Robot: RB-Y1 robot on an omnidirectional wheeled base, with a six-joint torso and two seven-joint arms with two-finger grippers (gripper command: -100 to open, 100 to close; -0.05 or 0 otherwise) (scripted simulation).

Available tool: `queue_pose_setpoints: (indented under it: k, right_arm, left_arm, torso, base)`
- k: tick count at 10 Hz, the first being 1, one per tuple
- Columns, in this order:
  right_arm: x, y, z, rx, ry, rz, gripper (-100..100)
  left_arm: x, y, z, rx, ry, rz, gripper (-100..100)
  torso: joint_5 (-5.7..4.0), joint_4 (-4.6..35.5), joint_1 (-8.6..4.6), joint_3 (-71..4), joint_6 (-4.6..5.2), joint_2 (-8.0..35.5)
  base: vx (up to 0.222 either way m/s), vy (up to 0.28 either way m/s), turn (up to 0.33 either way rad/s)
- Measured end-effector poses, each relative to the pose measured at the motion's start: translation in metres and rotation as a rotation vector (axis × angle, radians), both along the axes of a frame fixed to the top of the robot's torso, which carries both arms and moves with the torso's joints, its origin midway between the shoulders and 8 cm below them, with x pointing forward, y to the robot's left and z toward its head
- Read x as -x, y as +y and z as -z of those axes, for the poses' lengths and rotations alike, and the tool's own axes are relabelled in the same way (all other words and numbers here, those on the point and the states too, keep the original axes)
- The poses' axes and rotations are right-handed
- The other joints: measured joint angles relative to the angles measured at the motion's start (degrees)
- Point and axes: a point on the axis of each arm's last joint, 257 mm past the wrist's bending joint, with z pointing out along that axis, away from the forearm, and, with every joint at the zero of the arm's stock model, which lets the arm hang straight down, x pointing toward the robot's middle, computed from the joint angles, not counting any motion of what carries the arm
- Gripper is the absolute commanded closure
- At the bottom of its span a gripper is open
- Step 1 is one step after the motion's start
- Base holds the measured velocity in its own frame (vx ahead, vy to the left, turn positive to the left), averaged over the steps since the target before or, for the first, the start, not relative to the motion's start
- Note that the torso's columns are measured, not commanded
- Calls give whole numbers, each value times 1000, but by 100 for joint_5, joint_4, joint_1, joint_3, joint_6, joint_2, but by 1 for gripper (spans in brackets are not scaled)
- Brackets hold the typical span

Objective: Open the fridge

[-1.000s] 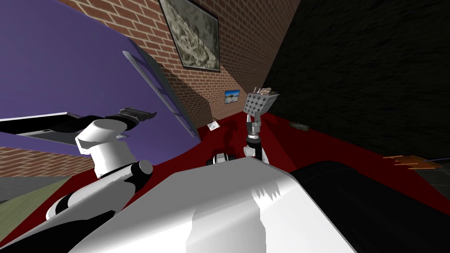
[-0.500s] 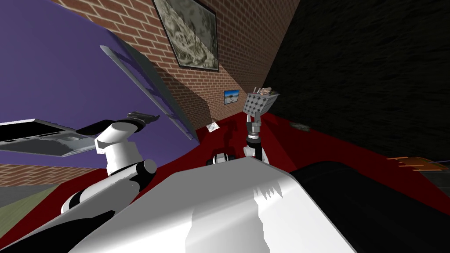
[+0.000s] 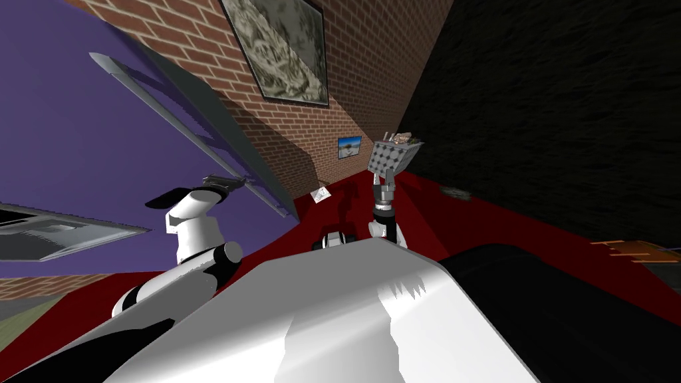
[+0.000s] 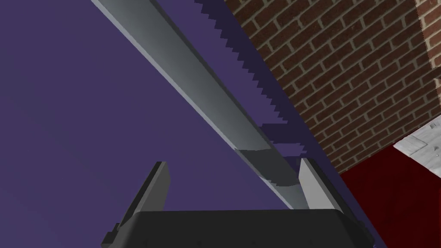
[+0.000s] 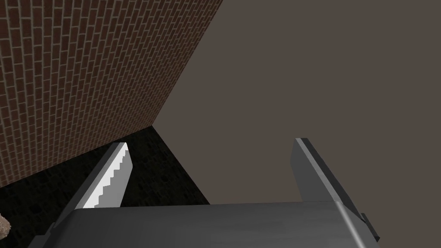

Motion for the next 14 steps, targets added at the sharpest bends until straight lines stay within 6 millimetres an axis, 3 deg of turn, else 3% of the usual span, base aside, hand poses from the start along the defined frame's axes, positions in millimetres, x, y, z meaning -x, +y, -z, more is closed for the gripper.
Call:
queue_pose_setpoints:
  k: [2,4,5,7,14]
  right_arm:
    - [0,0,0,0,0,0,0]
    - [0,0,0,0,0,0,0]
    - [0,0,0,0,0,0,0]
    - [0,0,0,0,0,0,0]
    - [0,0,0,0,0,0,0]
  left_arm:
    - [1,2,15,-6,9,-19,-100]
    - [1,3,14,-7,8,-22,-100]
    - [1,3,14,-7,8,-22,100]
    - [-2,-3,7,-3,-7,-8,100]
    - [-27,-90,11,-2,6,194,100]
  torso:
    - [-3,2,-10,4,0,5]
    - [-1,2,1,1,1,-2]
    - [0,0,-2,1,0,2]
    - [-1,-8,-7,15,16,27]
    - [-2,7,31,6,-28,11]
  base:
    - [84,-28,-8]
    - [78,9,-14]
    - [11,6,25]
    - [-197,79,20]
    - [-281,98,4]
